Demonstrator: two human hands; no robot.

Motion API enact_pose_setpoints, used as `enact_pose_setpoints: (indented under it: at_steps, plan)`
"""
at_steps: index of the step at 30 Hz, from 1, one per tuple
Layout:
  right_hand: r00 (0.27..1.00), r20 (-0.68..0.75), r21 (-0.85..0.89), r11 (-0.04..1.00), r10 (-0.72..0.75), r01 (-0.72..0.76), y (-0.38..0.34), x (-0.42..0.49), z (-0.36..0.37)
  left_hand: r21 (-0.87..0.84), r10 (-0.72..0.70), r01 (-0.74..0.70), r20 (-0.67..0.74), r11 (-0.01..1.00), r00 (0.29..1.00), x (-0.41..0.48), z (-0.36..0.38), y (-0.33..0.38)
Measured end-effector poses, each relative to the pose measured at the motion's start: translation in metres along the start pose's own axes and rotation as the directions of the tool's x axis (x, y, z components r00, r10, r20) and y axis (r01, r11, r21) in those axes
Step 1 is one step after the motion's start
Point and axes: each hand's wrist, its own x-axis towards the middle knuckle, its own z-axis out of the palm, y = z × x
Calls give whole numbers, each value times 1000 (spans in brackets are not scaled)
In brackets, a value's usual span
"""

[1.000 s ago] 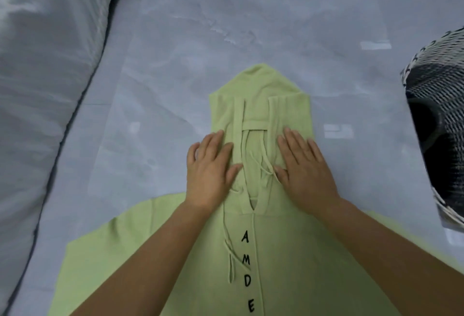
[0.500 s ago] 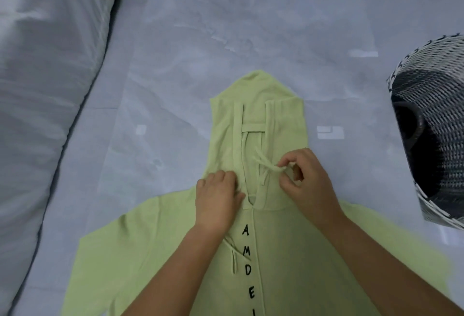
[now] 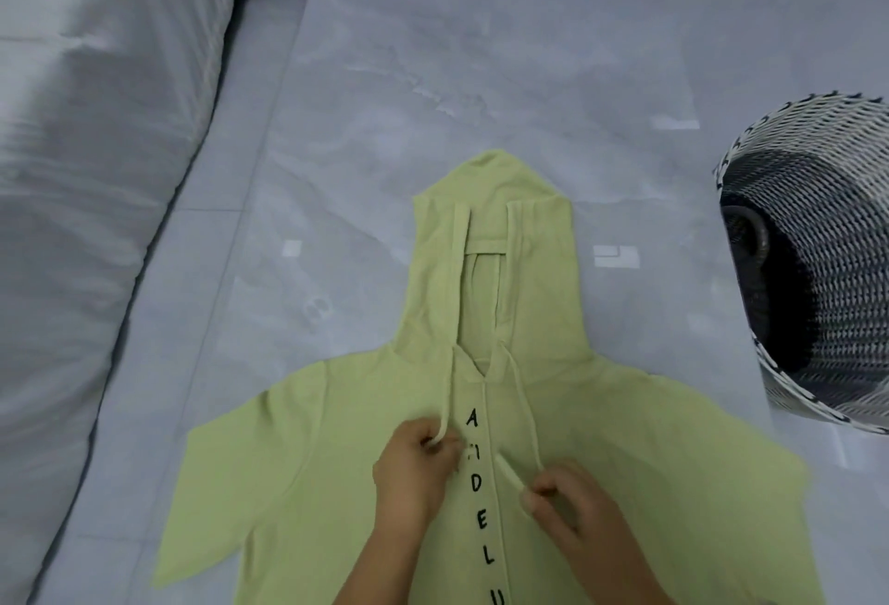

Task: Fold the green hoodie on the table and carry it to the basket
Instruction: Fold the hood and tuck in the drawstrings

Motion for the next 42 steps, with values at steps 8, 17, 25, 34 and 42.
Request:
enact_pose_setpoints:
  at_steps: [8,17,25,34,42]
  plan:
    - [894,-160,236,895,419,-378,-30,-9,21,-189,-63,84,111,978,992,-31,-5,-22]
    - [815,-99,163,818,570,-552,-28,-18,34,409,99,-111,50,906,994,-49,-5,-41]
    - [971,-229,-672,711,66,-207,-24,11,0,656,414,-353,68,667,908,-27,-18,-37]
    - [995,-13,-776,629,-98,51,-10,136,-3,519,469,-390,-23,760,883,101,11,86]
    - [983,-44,-796,600,-177,72,9,140,2,640,441,-312,-47,703,897,175,14,127]
